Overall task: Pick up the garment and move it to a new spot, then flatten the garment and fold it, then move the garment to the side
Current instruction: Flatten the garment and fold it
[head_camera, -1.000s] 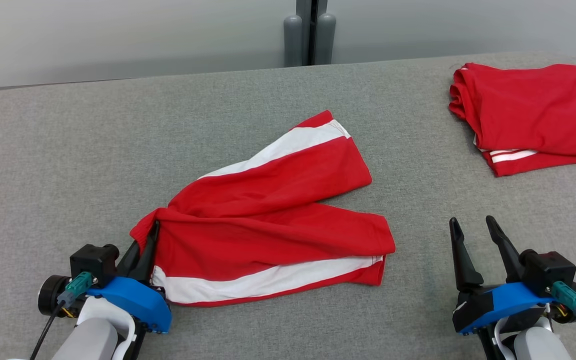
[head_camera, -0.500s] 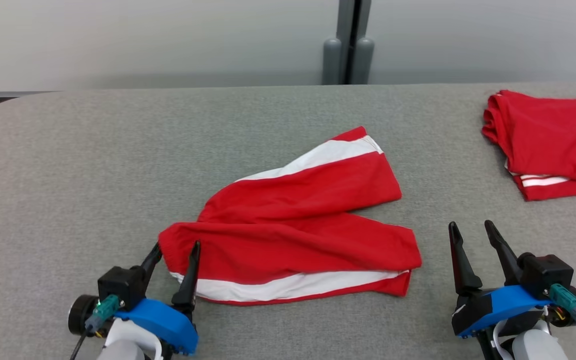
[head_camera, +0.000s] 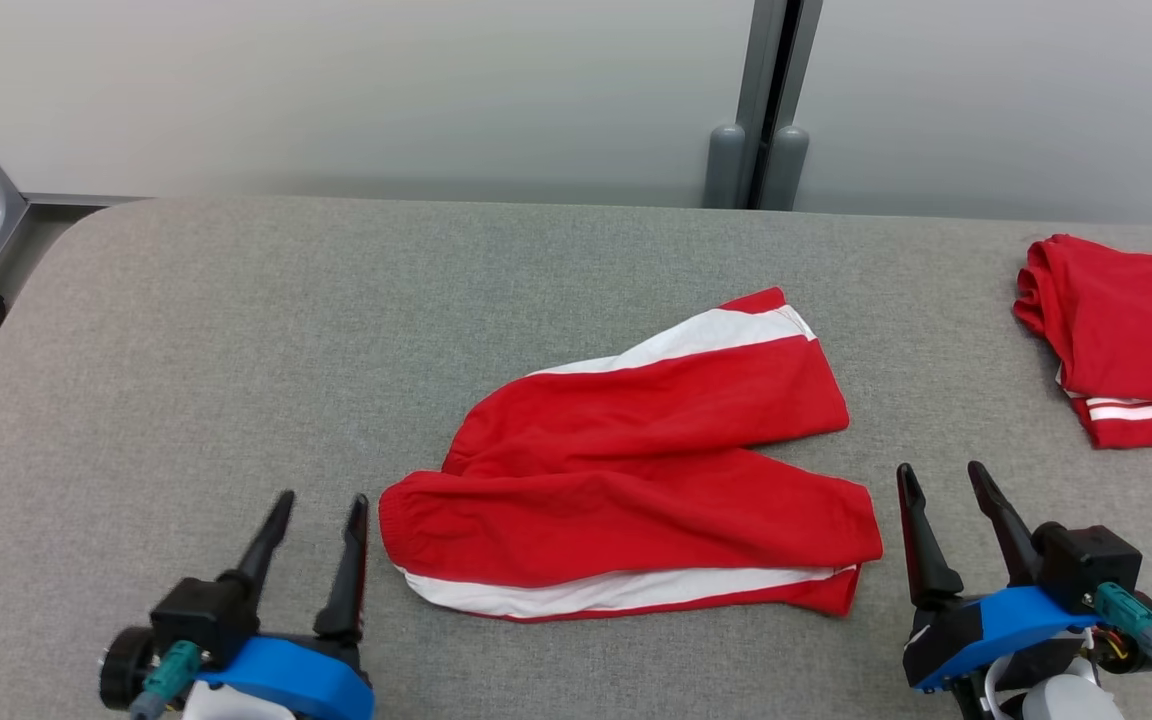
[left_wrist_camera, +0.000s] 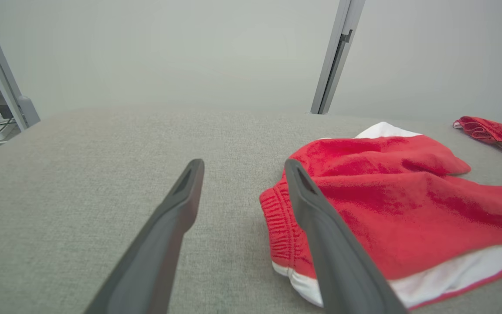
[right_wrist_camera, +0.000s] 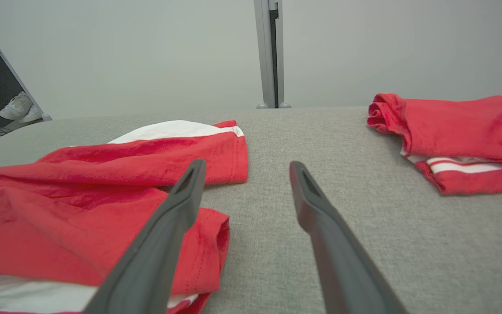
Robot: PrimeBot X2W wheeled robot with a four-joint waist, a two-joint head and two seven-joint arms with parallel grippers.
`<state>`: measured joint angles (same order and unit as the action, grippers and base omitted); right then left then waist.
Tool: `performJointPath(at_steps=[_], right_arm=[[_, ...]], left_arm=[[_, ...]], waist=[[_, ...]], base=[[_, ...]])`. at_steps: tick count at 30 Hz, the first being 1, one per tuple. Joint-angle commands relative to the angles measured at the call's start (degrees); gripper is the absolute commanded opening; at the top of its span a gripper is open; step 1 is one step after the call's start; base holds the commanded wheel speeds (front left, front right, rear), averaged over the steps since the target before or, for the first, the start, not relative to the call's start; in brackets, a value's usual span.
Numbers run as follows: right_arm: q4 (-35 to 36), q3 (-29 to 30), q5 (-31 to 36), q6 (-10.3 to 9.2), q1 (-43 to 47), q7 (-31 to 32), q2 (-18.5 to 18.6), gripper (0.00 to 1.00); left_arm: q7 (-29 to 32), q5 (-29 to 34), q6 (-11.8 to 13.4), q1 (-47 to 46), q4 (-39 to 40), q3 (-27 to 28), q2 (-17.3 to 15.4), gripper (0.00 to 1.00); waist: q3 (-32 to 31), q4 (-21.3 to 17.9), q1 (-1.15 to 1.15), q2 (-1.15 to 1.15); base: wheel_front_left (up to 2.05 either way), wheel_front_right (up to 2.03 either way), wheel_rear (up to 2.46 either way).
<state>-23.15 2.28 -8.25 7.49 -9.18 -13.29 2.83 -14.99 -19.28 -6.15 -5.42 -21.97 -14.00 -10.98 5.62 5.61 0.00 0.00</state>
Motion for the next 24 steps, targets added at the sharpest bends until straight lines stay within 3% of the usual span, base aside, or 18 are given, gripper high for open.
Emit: performJointPath(at_steps=[1,10,24], right_arm=[[-0.28,-0.09,-0.39,0.0,0.45,-0.4,0.12,1.0],[-0.82,-0.29,-0.39,0.0,1.32,-0.53,0.12,1.0],[-0.19,-1.03,0.66,0.0,1.71,1.13,0.33,1.0]], left_arm=[[-0.25,1.01,0.39,0.34,1.82,1.47,-0.07,1.0],[-0.26,6.65,2.02,2.86,10.9,10.04,1.51,1.0],[-0.26,10.39,1.08,3.28,10.58,15.51,3.12,1.0]], waist=[[-0.25,-0.08,0.0,0.0],[-1.54,-1.87,0.0,0.0],[-2.15,-2.69,0.0,0.0]], base=[[0.0,0.0,0.0],[0.0,0.0,0.0],[0.0,0.0,0.0]])
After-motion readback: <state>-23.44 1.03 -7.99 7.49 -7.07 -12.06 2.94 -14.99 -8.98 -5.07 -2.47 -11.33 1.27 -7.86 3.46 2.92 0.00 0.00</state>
